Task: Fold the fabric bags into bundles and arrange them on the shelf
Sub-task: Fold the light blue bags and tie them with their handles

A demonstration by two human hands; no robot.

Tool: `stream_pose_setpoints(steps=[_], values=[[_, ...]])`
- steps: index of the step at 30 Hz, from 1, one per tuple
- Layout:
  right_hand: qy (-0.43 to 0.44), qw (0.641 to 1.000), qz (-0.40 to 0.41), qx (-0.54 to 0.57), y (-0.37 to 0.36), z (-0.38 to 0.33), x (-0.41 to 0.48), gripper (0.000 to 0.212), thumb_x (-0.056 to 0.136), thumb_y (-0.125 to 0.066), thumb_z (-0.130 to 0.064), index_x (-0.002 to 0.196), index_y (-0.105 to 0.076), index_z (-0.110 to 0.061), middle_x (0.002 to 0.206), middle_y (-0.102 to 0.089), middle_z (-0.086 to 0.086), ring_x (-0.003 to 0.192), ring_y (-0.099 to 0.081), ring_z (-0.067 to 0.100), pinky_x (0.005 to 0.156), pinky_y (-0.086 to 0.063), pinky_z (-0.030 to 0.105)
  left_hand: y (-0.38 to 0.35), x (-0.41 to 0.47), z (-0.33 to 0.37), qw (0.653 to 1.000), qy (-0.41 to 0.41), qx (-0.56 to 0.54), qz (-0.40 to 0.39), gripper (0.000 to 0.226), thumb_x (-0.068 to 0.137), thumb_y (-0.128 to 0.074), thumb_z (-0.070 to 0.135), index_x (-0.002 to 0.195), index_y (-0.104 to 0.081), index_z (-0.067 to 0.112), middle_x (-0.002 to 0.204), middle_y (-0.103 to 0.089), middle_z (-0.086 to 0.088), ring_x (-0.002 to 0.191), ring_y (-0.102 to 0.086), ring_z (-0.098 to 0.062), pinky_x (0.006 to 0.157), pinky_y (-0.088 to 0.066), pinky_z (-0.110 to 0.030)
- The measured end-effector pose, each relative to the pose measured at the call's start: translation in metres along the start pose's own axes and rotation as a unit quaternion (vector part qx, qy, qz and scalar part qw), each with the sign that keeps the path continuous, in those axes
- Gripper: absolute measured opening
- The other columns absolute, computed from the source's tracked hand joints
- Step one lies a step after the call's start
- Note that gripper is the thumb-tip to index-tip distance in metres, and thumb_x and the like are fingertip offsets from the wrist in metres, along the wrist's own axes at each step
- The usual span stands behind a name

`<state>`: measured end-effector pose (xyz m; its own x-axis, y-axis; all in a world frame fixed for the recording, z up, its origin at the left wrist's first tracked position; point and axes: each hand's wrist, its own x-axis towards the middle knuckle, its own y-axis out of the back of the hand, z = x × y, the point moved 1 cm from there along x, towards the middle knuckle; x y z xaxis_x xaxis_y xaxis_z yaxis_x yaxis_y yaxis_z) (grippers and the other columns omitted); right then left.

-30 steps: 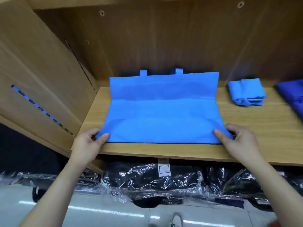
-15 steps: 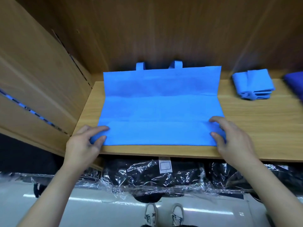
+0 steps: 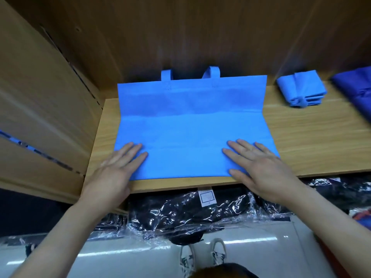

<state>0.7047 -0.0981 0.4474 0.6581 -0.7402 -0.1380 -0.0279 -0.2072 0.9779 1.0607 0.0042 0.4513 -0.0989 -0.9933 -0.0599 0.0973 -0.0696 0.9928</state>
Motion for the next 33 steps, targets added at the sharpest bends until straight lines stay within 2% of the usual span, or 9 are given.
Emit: stream_pose_setpoints(steps=[3, 7, 13, 16, 18, 22, 25, 29, 33], values=[[0.006, 1.000, -0.021, -0.005, -0.003, 0.005, -0.004, 0.078, 0.084, -0.008, -0.082, 0.152, -0.008, -0.044, 0.159, 0.004, -0.022, 0.148, 0.004, 0.002, 0.121, -0.003, 0.035, 0.001, -0.005, -0.011, 0.994, -0.009, -0.104, -0.042, 0.060, 0.091, -0.033, 0.044, 0.149, -0.027, 0.031, 0.158, -0.017, 0.014, 0.148, -0.011, -0.005, 0.120, -0.019, -0.035], [0.032, 0.999, -0.028, 0.015, 0.004, 0.014, -0.009, 0.069, 0.086, -0.034, -0.074, 0.149, -0.016, -0.052, 0.158, -0.004, -0.027, 0.146, -0.002, -0.004, 0.119, -0.009, 0.029, 0.003, -0.012, -0.017, 0.995, -0.032, -0.085, -0.047, 0.085, 0.079, -0.026, 0.082, 0.151, -0.023, 0.036, 0.157, -0.011, 0.023, 0.144, -0.001, 0.009, 0.117, -0.009, -0.019], [-0.005, 0.972, -0.050, 0.229, 0.029, 0.031, -0.027, 0.065, 0.084, -0.069, 0.001, 0.120, -0.056, -0.050, 0.132, -0.047, -0.038, 0.131, -0.036, -0.014, 0.115, -0.026, 0.019, 0.002, -0.026, -0.035, 0.993, -0.083, -0.086, -0.025, 0.076, 0.080, -0.076, 0.035, 0.146, -0.039, 0.037, 0.151, -0.027, 0.031, 0.142, -0.026, 0.004, 0.113, -0.025, -0.023], [-0.065, 0.935, -0.058, 0.345, 0.038, 0.035, -0.029, 0.028, 0.076, -0.081, -0.039, 0.101, -0.073, -0.048, 0.115, -0.068, -0.022, 0.115, -0.057, -0.006, 0.106, -0.039, 0.018, 0.008, -0.028, -0.030, 0.980, -0.049, -0.190, 0.013, 0.067, 0.074, -0.083, 0.005, 0.127, -0.059, 0.039, 0.134, -0.048, 0.035, 0.130, -0.039, 0.013, 0.109, -0.026, -0.009], [-0.113, 0.903, -0.029, 0.413, 0.037, 0.044, -0.030, 0.056, 0.050, -0.076, -0.078, 0.092, -0.077, -0.041, 0.102, -0.075, -0.003, 0.092, -0.064, -0.001, 0.087, -0.047, 0.019, 0.020, -0.025, -0.022, 0.939, 0.052, -0.339, 0.017, 0.040, 0.074, -0.080, 0.014, 0.100, -0.074, 0.043, 0.110, -0.064, 0.034, 0.107, -0.055, 0.018, 0.095, -0.035, 0.000], [-0.167, 0.859, 0.055, 0.480, 0.038, 0.049, -0.034, 0.053, 0.047, -0.086, -0.059, 0.088, -0.078, -0.028, 0.089, -0.076, -0.001, 0.076, -0.063, 0.002, 0.074, -0.047, 0.014, 0.027, -0.020, -0.022, 0.814, 0.185, -0.550, 0.010, 0.035, 0.063, -0.088, 0.044, 0.087, -0.078, 0.021, 0.086, -0.075, 0.000, 0.076, -0.063, -0.010, 0.078, -0.046, -0.029], [-0.180, 0.825, 0.100, 0.527, 0.041, 0.045, -0.035, 0.059, 0.041, -0.091, -0.054, 0.083, -0.075, -0.016, 0.079, -0.072, -0.001, 0.068, -0.062, 0.006, 0.064, -0.048, 0.014, 0.025, -0.018, -0.014, 0.762, 0.246, -0.593, 0.080, 0.021, 0.074, -0.078, 0.023, 0.088, -0.075, 0.008, 0.092, -0.076, -0.006, 0.076, -0.066, -0.013, 0.078, -0.052, -0.031], [-0.243, 0.802, 0.192, 0.510, 0.033, 0.038, -0.025, 0.025, 0.066, -0.084, -0.019, 0.080, -0.065, -0.013, 0.078, -0.070, 0.000, 0.074, -0.062, 0.016, 0.063, -0.049, 0.019, 0.013, -0.010, 0.001, 0.822, 0.279, -0.477, 0.139, 0.012, 0.084, -0.074, 0.024, 0.089, -0.068, 0.014, 0.079, -0.074, 0.004, 0.070, -0.066, -0.009, 0.064, -0.050, -0.025], [-0.306, 0.879, 0.242, 0.273, 0.019, 0.035, -0.015, 0.027, 0.083, -0.076, -0.025, 0.100, -0.057, -0.016, 0.079, -0.064, 0.007, 0.078, -0.059, 0.031, 0.067, -0.046, 0.037, 0.015, -0.004, 0.013, 0.883, 0.286, -0.330, 0.172, 0.027, 0.087, -0.070, 0.035, 0.079, -0.054, 0.014, 0.064, -0.060, -0.002, 0.061, -0.056, -0.021, 0.051, -0.035, -0.036]])
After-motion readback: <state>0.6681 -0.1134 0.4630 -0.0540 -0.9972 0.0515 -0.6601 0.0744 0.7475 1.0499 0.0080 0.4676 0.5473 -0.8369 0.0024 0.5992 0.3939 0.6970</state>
